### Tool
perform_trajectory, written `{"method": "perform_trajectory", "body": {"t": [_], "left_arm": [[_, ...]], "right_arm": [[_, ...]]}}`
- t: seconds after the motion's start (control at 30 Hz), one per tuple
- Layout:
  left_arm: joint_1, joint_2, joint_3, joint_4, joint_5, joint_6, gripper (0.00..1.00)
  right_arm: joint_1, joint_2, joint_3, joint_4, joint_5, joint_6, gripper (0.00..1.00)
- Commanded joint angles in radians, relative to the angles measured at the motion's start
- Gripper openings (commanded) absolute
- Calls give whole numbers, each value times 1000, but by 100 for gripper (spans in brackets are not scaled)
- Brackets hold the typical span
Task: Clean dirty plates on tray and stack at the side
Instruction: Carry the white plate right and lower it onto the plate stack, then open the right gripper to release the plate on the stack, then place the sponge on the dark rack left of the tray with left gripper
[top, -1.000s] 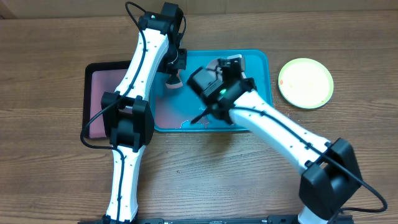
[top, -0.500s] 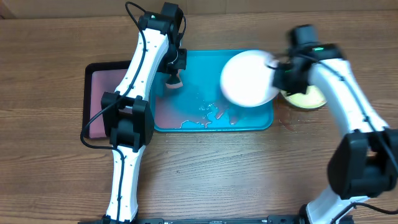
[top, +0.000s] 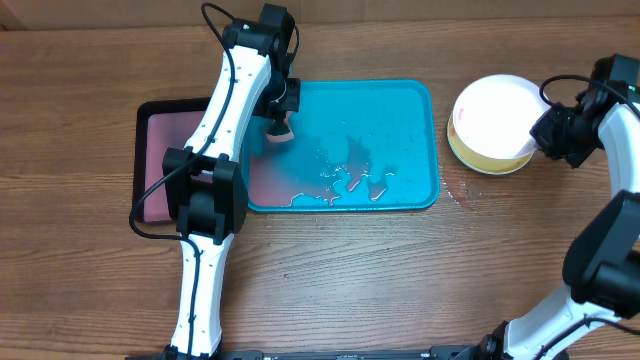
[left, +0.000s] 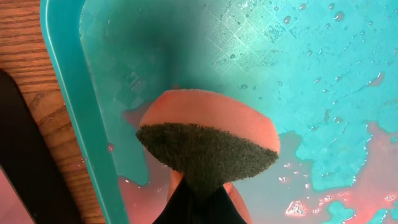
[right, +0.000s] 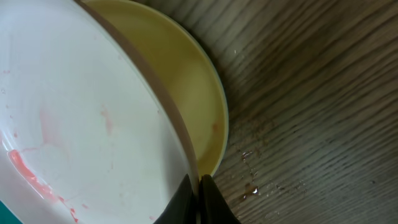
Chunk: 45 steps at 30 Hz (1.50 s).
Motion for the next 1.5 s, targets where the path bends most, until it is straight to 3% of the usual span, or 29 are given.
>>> {"method": "perform_trajectory", "body": {"t": [0.0, 0.03, 0.13, 0.2, 0.27, 0.33, 0.53, 0.73, 0.93, 1.03, 1.2, 1.47], "left_arm": [[-6, 2, -5, 0, -6, -10, 4], [-6, 2, -5, 0, -7, -10, 4], [-6, 1, -5, 0, -9, -10, 4], [-6, -5, -4, -6, -11, -10, 4], [-5, -21, -2, -16, -11, -10, 4], [-5, -52, -2, -21, -12, -11, 4], [-4, -223, -1, -55, -141, -87, 4], [1, -368, -1, -123, -291, -116, 4], [55, -372, -5, -288, -306, -190, 4], [100, -374, -51, -287, -297, -231, 4], [183, -374, -179, -234, -304, -299, 4], [263, -374, -473, 23, -294, -299, 4]], "right_arm": [[2, 50, 19, 4, 10, 4, 4], [3, 59, 19, 7, 11, 4, 5], [3, 89, 19, 21, 10, 4, 25], [3, 94, 19, 28, 10, 5, 32], [4, 93, 25, 30, -4, 4, 46], [4, 91, 42, 16, -44, 4, 52], [33, 32, 128, -55, -126, -5, 56], [147, -63, 148, -50, -126, -4, 66], [289, -65, 145, -31, -83, -8, 73], [344, -65, 145, -21, -68, -8, 79], [392, -65, 145, -20, -60, -9, 81], [406, -65, 145, -39, -61, -31, 82]]}}
